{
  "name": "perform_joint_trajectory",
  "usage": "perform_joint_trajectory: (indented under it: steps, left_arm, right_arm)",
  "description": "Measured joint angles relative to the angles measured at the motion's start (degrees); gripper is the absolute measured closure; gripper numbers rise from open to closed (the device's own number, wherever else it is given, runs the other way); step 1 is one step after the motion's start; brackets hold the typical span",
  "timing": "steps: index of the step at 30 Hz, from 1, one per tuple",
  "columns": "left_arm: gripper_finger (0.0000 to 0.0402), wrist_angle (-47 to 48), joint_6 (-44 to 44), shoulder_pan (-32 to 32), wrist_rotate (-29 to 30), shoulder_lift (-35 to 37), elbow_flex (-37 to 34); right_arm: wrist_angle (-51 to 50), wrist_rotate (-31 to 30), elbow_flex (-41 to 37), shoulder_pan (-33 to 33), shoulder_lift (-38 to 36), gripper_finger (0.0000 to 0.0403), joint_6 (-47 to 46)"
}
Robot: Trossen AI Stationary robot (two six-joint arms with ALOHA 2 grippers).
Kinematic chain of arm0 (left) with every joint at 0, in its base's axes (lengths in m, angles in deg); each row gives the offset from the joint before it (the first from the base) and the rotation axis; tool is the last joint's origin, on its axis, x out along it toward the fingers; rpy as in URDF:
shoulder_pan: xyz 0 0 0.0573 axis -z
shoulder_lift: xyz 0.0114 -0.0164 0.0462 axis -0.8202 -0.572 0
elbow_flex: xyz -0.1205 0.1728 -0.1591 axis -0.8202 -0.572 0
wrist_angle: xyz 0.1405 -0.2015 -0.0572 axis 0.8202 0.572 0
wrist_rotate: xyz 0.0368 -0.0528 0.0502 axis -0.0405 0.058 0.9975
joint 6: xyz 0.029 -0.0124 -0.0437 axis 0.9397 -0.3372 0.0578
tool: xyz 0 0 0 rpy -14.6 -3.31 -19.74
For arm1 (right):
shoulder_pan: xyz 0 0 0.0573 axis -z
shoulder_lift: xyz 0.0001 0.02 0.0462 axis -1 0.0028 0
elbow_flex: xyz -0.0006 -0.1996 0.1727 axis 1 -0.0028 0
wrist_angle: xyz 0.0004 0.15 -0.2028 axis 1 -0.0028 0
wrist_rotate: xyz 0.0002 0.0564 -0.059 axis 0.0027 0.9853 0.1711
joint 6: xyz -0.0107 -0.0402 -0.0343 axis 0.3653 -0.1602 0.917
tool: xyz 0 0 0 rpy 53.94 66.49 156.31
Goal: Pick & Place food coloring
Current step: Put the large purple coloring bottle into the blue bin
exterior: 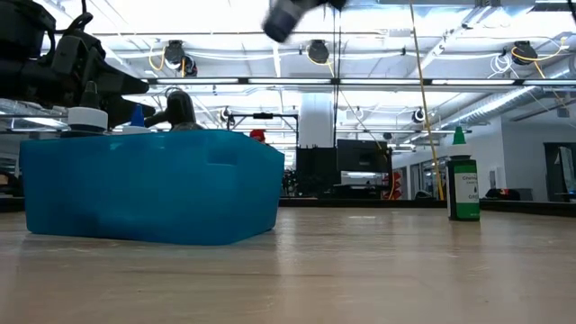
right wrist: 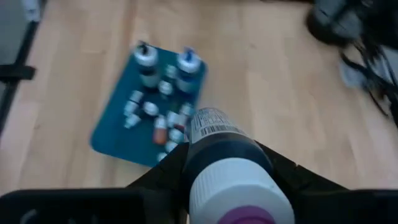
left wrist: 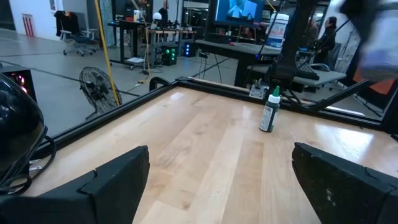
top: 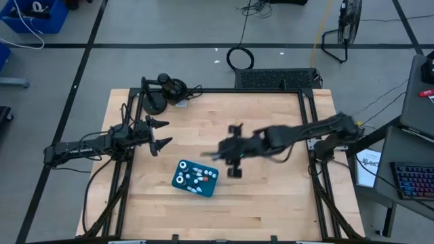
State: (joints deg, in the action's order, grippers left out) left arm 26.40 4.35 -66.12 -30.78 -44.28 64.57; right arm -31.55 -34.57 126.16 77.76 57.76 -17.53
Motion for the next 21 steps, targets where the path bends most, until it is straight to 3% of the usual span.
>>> perform_joint_trajectory:
  steps: [4,9,21]
  left_arm:
    - [0.0011,0.0,0.0,0.0,0.0,0.0,0.0]
    - [0.0011,0.0,0.0,0.0,0.0,0.0,0.0]
    - [0.0011,0.0,0.0,0.0,0.0,0.0,0.0]
  right_arm:
    - [-8.0,0.0,13.6,-2.5,12.0,0.0282,0.3]
    - [-14.0,5.9,25.4,-4.0,24.3,0.0282,-0.1]
    - [-14.6,7.4,26.5,-5.2,32.0,0.0282,-4.5]
